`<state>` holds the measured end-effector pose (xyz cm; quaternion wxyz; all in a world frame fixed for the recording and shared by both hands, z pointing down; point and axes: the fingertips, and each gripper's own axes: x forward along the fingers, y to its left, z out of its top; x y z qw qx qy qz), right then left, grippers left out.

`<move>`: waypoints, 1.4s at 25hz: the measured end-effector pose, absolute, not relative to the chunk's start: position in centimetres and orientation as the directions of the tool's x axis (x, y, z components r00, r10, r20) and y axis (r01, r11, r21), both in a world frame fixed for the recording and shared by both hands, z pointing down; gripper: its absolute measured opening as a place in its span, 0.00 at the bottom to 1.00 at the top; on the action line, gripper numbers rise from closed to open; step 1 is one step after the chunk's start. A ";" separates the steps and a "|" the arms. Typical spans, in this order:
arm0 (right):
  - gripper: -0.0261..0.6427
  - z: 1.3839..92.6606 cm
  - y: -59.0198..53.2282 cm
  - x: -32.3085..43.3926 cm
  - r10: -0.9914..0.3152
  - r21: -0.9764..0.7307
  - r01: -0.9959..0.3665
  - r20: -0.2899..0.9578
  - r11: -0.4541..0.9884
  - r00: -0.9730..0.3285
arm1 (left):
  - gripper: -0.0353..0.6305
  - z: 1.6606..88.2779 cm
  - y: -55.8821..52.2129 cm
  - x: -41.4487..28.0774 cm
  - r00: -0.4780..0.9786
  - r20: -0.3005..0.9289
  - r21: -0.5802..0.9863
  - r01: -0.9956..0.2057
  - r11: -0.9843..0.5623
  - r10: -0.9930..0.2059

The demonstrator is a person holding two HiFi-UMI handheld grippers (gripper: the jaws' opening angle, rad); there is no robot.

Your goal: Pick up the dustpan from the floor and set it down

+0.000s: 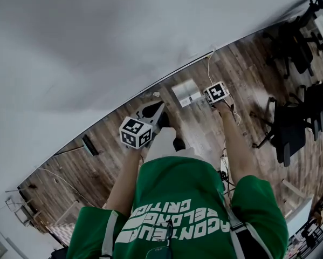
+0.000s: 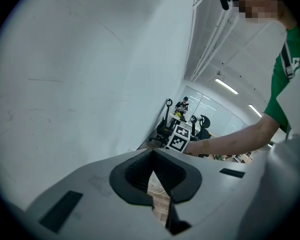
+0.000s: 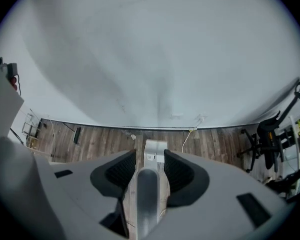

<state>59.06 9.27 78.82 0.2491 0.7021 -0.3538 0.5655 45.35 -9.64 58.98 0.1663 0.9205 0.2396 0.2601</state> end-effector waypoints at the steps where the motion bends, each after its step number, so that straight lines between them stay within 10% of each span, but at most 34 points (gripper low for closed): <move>1: 0.29 77.8 9.3 59.2 -0.237 -0.049 -0.775 0.962 -0.630 0.132 | 0.05 58.7 -9.5 45.2 0.756 0.395 0.424 0.353 -0.834 0.522; 18: 0.25 60.5 16.7 51.9 -0.551 -0.103 -0.675 0.674 -0.730 0.493 | 0.05 52.2 -5.8 39.8 0.892 0.305 0.354 0.218 -0.909 0.333; 35: 0.05 54.0 19.2 40.4 -0.606 -0.168 -0.621 0.513 -0.766 0.608 | 0.05 49.0 -0.8 34.1 0.864 0.255 0.308 0.353 -0.883 0.435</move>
